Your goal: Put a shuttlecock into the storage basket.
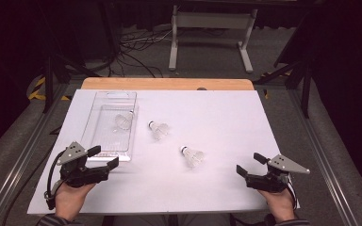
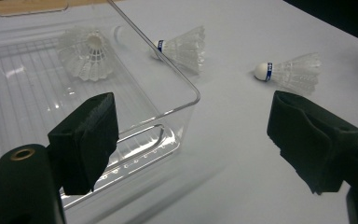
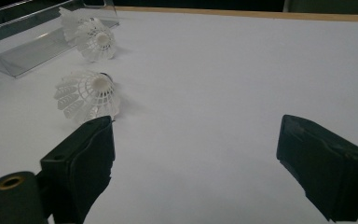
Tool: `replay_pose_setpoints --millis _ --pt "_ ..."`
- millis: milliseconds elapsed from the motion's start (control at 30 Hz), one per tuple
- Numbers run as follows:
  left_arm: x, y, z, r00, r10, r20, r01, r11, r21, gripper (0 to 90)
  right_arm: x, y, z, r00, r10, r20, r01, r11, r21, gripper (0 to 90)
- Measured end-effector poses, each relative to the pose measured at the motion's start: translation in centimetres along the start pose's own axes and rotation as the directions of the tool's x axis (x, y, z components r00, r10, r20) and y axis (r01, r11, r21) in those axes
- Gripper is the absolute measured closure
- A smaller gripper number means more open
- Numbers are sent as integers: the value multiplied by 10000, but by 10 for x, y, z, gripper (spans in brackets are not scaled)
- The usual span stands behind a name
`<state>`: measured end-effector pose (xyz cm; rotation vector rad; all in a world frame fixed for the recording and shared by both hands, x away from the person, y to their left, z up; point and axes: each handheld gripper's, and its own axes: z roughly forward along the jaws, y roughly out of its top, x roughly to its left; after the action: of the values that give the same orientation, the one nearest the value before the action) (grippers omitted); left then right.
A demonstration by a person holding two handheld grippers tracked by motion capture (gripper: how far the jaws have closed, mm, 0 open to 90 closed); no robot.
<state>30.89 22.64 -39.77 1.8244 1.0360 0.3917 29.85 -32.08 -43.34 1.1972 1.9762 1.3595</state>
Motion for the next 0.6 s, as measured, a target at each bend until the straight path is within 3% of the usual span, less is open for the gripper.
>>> replay_pose_setpoints --millis 600 --pt "-15 17 24 9975 216 677 -241 9991 362 178 0 0 0 10000 9 -23 -9 10000 -13 122"
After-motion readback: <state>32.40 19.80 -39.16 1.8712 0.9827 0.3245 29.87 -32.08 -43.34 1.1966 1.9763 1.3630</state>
